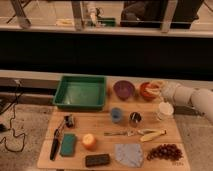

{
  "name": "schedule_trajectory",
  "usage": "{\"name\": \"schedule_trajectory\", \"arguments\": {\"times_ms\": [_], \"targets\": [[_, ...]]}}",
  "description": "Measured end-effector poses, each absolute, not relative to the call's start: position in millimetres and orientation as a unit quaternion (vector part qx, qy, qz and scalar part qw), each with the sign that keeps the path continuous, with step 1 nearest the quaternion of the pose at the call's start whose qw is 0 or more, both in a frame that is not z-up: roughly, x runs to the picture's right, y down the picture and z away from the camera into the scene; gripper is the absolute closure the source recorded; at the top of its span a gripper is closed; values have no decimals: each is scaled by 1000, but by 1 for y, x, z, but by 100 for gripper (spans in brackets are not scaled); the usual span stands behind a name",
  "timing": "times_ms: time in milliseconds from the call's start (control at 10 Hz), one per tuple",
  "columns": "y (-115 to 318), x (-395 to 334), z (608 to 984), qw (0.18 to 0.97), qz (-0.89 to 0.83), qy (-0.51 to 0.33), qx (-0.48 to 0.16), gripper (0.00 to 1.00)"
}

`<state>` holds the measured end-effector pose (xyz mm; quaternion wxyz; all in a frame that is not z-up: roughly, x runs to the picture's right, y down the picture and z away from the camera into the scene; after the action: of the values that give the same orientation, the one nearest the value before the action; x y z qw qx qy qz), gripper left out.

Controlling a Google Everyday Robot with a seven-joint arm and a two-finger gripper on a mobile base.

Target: Place pepper in paper cup

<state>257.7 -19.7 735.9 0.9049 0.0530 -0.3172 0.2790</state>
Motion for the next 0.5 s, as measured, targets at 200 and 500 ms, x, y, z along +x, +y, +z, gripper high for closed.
{"name": "schedule_trajectory", "arguments": {"times_ms": [200,500], "targets": [[-20,258,736,905,279,-317,53,93],[-23,273,736,903,291,-309,63,93]]}}
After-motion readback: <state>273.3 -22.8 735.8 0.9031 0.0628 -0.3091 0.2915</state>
